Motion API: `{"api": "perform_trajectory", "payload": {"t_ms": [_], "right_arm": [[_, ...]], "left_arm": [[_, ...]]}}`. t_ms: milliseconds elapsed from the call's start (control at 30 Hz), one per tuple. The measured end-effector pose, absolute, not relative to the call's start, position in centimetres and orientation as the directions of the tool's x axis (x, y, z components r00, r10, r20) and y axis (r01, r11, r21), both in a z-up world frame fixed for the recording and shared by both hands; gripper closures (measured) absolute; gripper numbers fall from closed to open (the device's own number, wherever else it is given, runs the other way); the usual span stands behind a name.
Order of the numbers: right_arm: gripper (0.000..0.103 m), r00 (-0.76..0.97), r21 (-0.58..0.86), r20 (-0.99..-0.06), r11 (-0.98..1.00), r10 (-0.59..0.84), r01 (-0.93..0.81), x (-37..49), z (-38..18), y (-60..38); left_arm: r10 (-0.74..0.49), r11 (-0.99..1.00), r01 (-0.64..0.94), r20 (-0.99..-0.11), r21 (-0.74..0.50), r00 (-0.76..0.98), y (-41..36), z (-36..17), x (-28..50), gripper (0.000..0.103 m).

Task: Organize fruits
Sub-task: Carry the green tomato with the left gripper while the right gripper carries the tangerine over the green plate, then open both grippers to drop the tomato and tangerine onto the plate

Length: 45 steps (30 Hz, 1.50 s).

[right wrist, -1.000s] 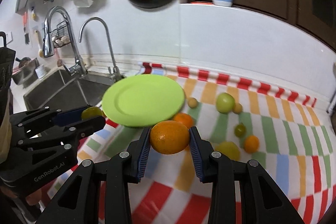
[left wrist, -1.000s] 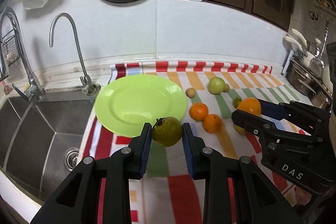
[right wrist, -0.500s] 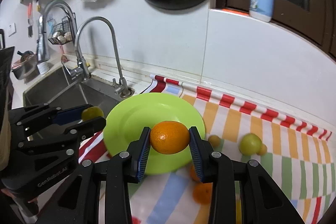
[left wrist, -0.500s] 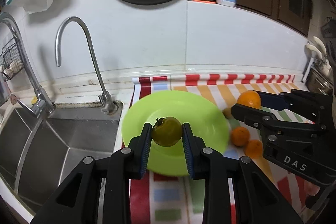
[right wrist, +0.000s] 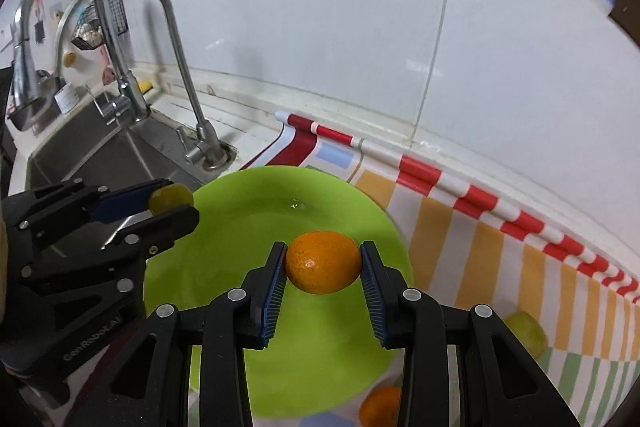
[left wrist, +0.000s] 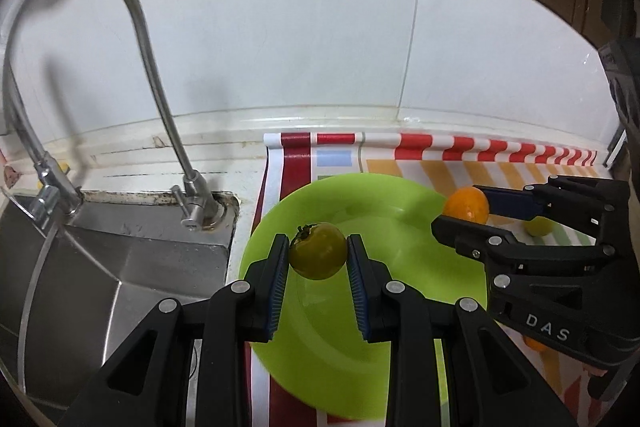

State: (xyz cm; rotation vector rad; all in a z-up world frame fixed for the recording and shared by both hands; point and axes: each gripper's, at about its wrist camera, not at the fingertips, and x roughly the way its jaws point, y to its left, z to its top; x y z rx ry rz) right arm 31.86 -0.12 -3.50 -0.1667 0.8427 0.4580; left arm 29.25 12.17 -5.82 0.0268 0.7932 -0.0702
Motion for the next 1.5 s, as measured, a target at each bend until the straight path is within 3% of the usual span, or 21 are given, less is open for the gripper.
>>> {"api": "perform_trajectory", "payload": {"t_ms": [533, 767, 1000, 1333, 1500], "right_arm": [[0.065, 0.468, 0.100, -0.827, 0.900, 0.312, -0.424, 35.7, -7.4, 0.2], [0.064, 0.474, 0.095, -0.824, 0.902, 0.309, -0.422, 35.7, -7.4, 0.0], [0.061, 0.545, 0.077, -0.781, 0.912, 0.306, -0.402, 33.4, -5.3, -1.3], [0.057, 0.653, 0.085, -0.680, 0.921, 0.333, -0.381, 27.0, -1.1, -3.9], [0.052, 0.720, 0.071, -0.619, 0.935, 0.316, -0.349, 23.4, 0.4, -5.5]], "left_arm": [[-0.085, 0.993, 0.115, -0.789, -0.018, 0.609, 11.6, -9.5, 33.1, 0.073], [-0.061, 0.995, 0.095, -0.779, -0.002, 0.624, 11.3, -8.6, 32.5, 0.058], [-0.026, 0.998, 0.059, -0.733, 0.019, 0.680, 11.5, -5.7, 29.7, 0.046], [-0.049, 0.999, 0.053, -0.644, -0.014, 0.763, 10.8, -1.4, 23.5, 0.040], [-0.051, 0.998, 0.057, -0.604, -0.010, 0.795, 9.9, 0.4, 20.4, 0.029]]}}
